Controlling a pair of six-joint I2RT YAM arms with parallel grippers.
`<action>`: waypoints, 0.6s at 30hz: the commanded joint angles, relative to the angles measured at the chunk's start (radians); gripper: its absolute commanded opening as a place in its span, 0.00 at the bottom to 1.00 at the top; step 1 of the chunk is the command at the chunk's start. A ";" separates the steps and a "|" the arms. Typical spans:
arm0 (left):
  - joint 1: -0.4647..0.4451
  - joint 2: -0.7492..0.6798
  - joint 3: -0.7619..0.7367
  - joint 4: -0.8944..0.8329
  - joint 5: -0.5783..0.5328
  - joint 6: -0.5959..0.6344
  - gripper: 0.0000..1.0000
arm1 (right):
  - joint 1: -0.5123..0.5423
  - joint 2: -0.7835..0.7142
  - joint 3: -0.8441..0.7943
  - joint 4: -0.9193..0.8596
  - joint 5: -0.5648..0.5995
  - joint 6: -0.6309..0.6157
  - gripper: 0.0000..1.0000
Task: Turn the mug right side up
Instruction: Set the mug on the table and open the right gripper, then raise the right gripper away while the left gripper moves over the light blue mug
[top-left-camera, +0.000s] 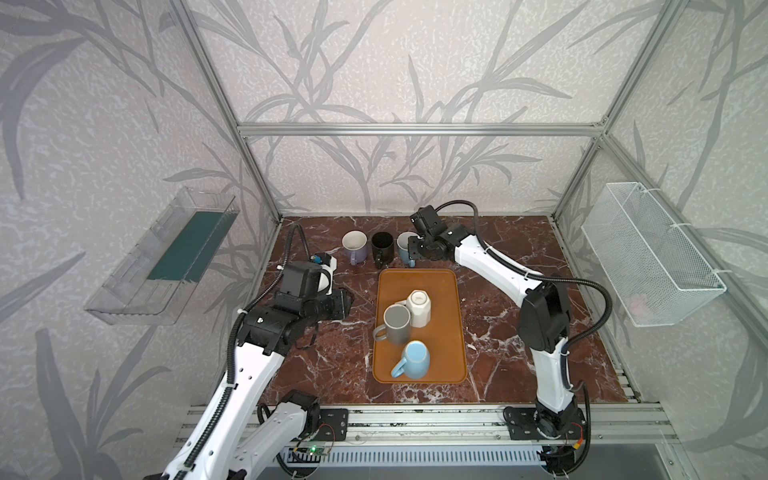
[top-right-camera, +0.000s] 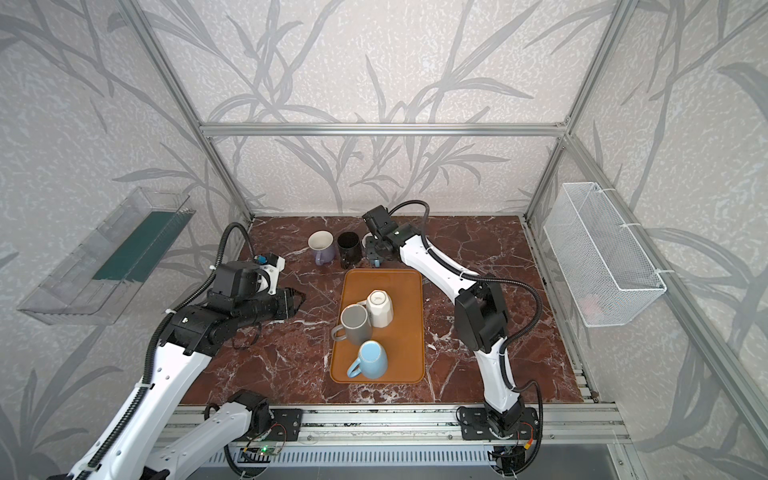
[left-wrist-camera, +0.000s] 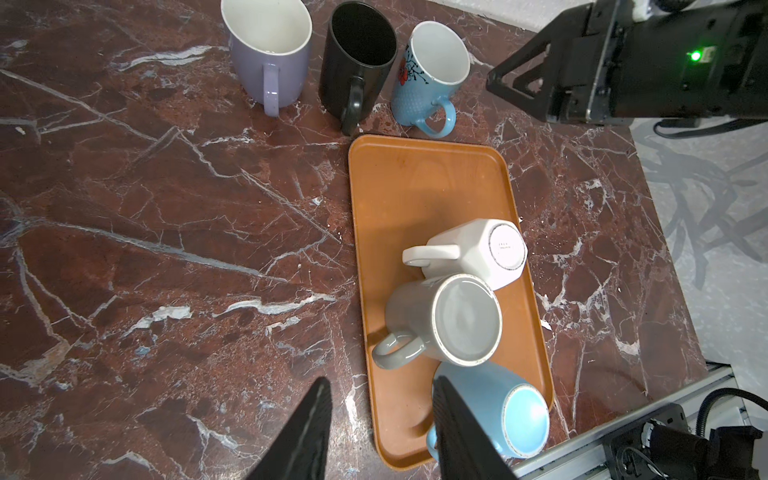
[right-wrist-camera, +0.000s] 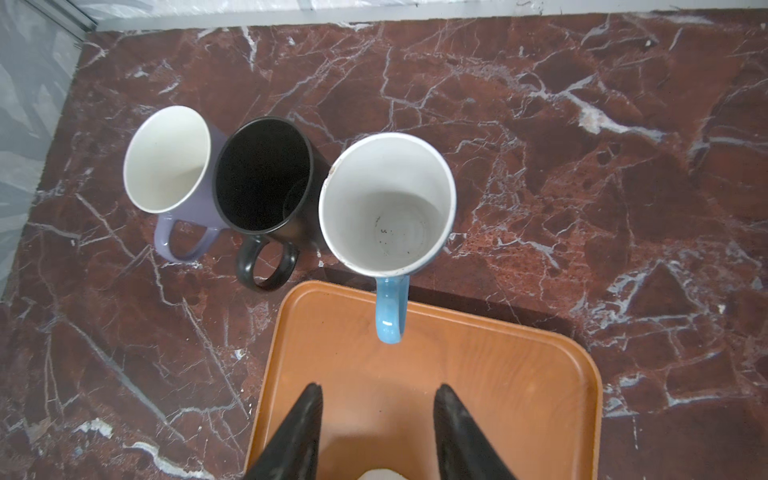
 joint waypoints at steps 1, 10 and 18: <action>0.005 0.006 -0.014 -0.033 -0.029 0.007 0.44 | 0.001 -0.082 -0.065 0.075 0.004 -0.022 0.46; 0.006 0.050 -0.018 -0.055 -0.029 0.068 0.41 | -0.036 -0.271 -0.276 0.135 0.003 -0.059 0.47; -0.006 0.106 -0.020 -0.051 0.064 0.069 0.49 | -0.123 -0.452 -0.449 0.171 -0.041 -0.083 0.48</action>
